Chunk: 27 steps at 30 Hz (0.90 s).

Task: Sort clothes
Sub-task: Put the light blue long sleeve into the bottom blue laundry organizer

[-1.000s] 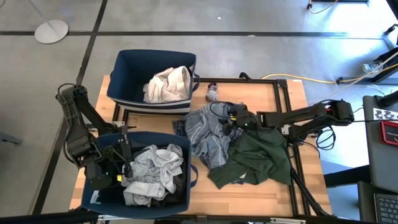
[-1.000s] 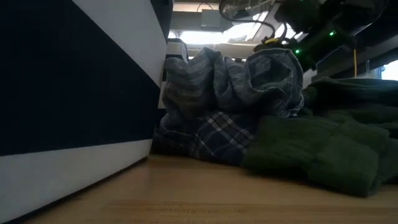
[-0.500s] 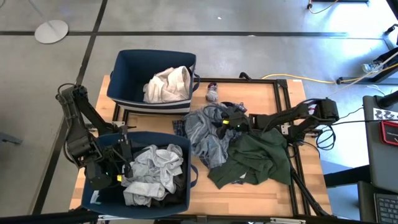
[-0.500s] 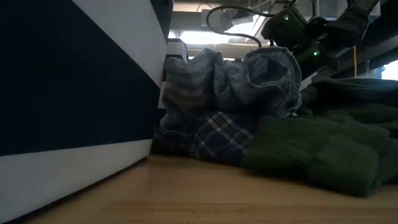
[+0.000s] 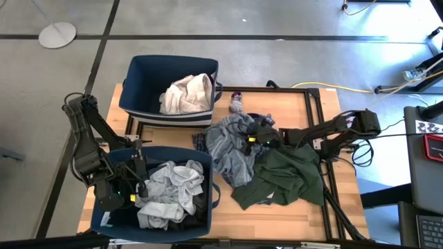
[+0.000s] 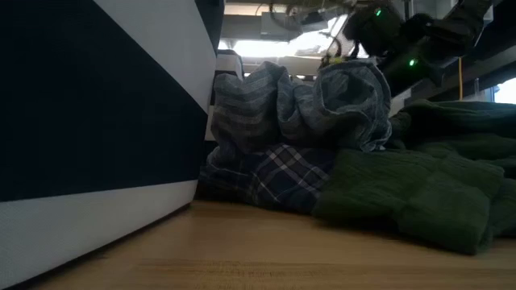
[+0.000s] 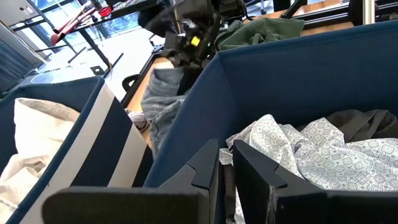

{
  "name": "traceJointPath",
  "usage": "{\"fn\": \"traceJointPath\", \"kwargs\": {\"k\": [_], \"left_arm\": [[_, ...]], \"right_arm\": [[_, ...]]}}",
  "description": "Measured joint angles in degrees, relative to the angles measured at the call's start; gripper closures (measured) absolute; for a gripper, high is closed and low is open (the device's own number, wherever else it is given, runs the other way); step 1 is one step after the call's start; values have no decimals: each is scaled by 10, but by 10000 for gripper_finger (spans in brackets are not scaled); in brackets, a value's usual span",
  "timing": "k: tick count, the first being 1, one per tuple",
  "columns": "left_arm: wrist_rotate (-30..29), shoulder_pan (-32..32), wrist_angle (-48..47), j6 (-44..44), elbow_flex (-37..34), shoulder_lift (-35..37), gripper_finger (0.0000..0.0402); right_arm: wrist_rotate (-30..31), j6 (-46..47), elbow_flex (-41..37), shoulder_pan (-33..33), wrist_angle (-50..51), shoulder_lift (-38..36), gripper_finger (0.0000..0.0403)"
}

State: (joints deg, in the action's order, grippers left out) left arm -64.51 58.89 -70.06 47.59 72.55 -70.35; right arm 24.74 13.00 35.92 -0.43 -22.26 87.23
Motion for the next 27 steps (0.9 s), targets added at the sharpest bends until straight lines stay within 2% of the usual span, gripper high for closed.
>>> {"fn": "traceJointPath", "kwargs": {"k": [7, 11, 17, 25, 27], "left_arm": [[0, 0, 0, -1, 0, 0, 361], [0, 0, 1, -12, 0, 0, 361], [0, 0, 2, -30, 0, 0, 361], [0, 0, 2, -33, 0, 0, 361], [0, 0, 2, -40, 0, 0, 361]], "right_arm": [[63, -88, 25, 47, 34, -98, 386], [84, -122, 90, 75, 87, -137, 379], [137, -188, 226, 120, 195, -136, 377], [130, -257, 350, 145, 202, -128, 376], [107, -267, 374, 143, 200, -127, 375]]}}
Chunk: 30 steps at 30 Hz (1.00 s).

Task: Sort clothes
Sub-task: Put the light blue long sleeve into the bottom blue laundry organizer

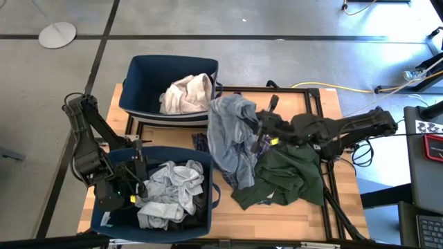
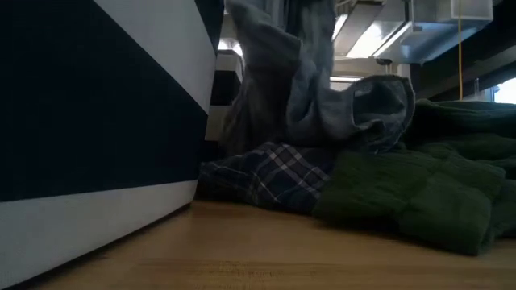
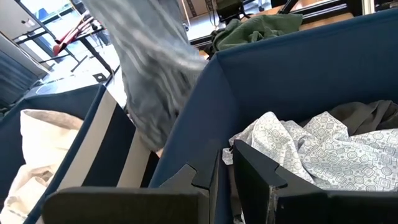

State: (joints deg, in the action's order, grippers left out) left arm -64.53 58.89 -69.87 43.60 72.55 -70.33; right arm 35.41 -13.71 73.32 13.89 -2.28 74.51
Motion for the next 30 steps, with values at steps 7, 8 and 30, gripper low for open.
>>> {"fn": "traceJointPath", "kwargs": {"k": [7, 8, 30], "left_arm": [[-4, 0, 0, -6, 0, 0, 361], [-6, 0, 0, -6, 0, 0, 361], [-15, 0, -2, -14, 0, 0, 361]], "right_arm": [[-105, -64, 53, 0, -93, 17, 378], [-123, -72, 58, 0, -104, 20, 378], [-308, -62, 469, 4, 71, 332, 370]]}}
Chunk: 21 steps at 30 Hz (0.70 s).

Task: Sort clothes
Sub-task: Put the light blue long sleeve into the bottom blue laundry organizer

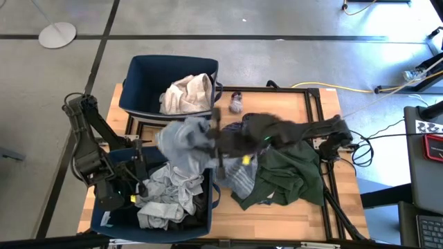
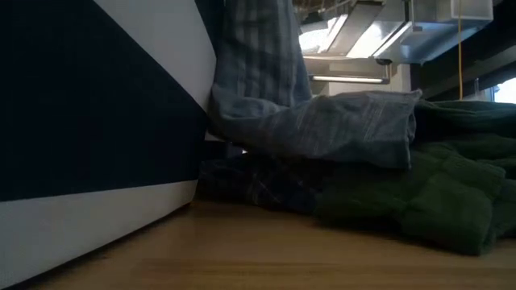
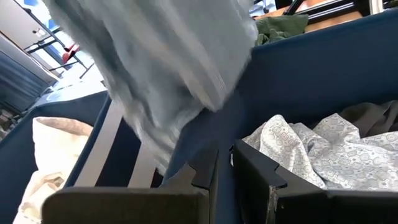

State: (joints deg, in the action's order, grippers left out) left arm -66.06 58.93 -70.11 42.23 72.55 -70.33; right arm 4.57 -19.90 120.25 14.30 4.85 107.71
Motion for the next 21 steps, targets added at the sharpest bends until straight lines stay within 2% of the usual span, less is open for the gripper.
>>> {"fn": "traceJointPath", "kwargs": {"k": [7, 14, 17, 21], "left_arm": [[19, 11, 0, 28, 0, 0, 361], [49, 11, 0, 45, 0, 0, 361], [51, 11, 0, 47, 0, 0, 361], [54, 11, 0, 49, 0, 0, 361]], "right_arm": [[-19, 78, 0, 1, 129, 51, 369], [-34, 108, 0, 7, 197, 95, 366], [-43, 113, 0, 7, 207, 110, 349], [-56, 120, 0, 7, 212, 121, 293]]}}
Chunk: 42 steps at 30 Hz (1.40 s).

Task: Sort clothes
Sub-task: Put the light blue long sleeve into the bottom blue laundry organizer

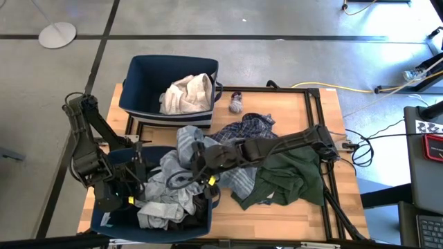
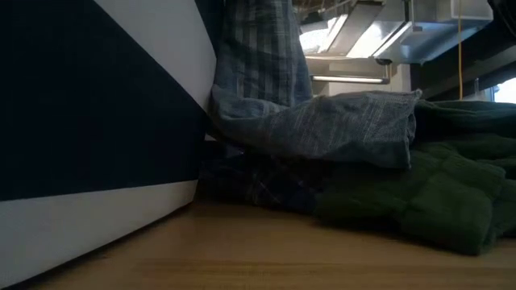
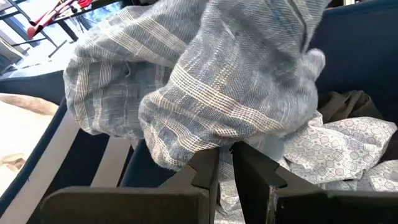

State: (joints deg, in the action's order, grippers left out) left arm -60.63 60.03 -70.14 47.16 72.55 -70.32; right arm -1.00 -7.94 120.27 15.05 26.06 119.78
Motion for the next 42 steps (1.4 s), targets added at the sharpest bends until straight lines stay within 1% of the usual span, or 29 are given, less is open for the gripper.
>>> {"fn": "traceJointPath", "kwargs": {"k": [3, 7, 9, 13, 16, 20, 23, 25, 29, 33, 35, 37, 40, 42], "left_arm": [[11, 0, 0, 5, 0, 0, 361], [73, 9, 8, 2, 1, 0, 361], [83, 20, 25, -15, 3, 0, 361], [74, 38, 61, -55, 3, 0, 361], [64, 42, 75, -77, 3, 0, 361], [31, 41, 85, -82, -5, 0, 361], [-8, 41, 95, -82, -19, 0, 361], [-21, 41, 96, -74, -30, 0, 361], [-23, 41, 96, -43, -55, 0, 361], [-23, 41, 96, -12, -75, 0, 361], [-23, 41, 96, -5, -85, 0, 361], [-23, 41, 96, 5, -94, 0, 361], [-22, 40, 93, 17, -104, 0, 361], [-22, 40, 94, 22, -107, 0, 361]], "right_arm": [[-1, 0, 0, 4, 28, 1, 241], [-1, 0, 0, 4, 66, 1, 184], [0, 0, 0, 8, 74, 1, 166], [29, -13, 0, 16, 71, -6, 145], [67, -28, 15, 29, 78, -12, 142], [139, -30, 72, 51, 143, -21, 146], [195, -15, 126, 69, 231, -21, 149], [228, 11, 148, 81, 280, -21, 150], [283, 82, 140, 99, 378, -35, 150], [318, 176, 139, 110, 506, -35, 150], [335, 221, 139, 114, 550, -31, 150], [356, 241, 134, 124, 564, -26, 150], [406, 246, 103, 146, 560, -26, 150], [437, 272, 76, 161, 569, -35, 150]]}}
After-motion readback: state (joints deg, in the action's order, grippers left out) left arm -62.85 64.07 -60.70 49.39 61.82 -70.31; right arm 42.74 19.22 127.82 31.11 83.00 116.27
